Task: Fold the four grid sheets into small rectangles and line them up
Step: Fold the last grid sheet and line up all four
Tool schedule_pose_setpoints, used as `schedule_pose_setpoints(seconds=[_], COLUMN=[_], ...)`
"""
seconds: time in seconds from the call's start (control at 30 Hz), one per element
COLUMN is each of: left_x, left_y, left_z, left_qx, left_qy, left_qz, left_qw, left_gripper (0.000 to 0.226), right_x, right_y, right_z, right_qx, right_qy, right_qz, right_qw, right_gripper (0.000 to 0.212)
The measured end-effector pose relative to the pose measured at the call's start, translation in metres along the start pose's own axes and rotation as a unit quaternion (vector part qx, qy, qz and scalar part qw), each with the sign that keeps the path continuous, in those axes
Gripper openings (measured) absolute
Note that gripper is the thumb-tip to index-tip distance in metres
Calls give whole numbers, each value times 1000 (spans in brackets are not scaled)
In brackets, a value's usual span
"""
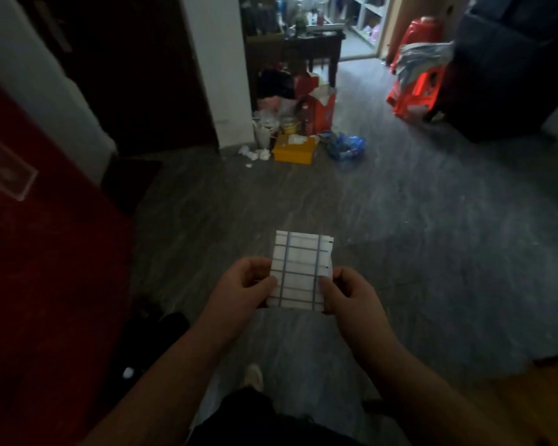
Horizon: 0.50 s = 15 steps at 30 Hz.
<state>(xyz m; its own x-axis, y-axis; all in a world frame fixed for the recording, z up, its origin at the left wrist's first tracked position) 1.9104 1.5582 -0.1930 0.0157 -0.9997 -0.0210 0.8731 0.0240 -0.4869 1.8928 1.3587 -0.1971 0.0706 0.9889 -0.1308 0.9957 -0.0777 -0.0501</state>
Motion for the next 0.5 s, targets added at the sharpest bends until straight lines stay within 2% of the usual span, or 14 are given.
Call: schedule_pose_setpoints(seconds=[0.1,0.23,0.37,0.5], left_x=[26,71,134,214], left_y=[69,162,246,291], left_z=[28,79,131,168], left_qx=[-9,27,46,51], left_qy=[10,74,167,207], left_qz=[-41,-112,-191,-256], left_qw=[999,991,966,943], left_gripper=[16,17,17,16], right_x=[-18,-46,-87,-133], right_y=[57,140,201,225], right_z=[6,10,11,11], right_qx=[8,13,37,74], right_qy=[-14,-14,-7,18], right_qz=[46,119,222,305], right_qw=[999,993,974,949], right_gripper=[12,13,13,13])
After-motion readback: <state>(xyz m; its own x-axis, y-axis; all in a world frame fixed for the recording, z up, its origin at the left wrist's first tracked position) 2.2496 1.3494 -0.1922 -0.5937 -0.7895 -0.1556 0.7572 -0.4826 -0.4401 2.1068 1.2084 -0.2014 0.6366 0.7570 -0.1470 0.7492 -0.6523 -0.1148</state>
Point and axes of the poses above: each hand's wrist, its own y-axis towards the middle knuckle, its own x-axis out of the palm, z = x × y, the point moved 10 cm from there along y, towards the middle knuckle, and after that the axes turned 13 degrees about -x, right-handed, at the moved point
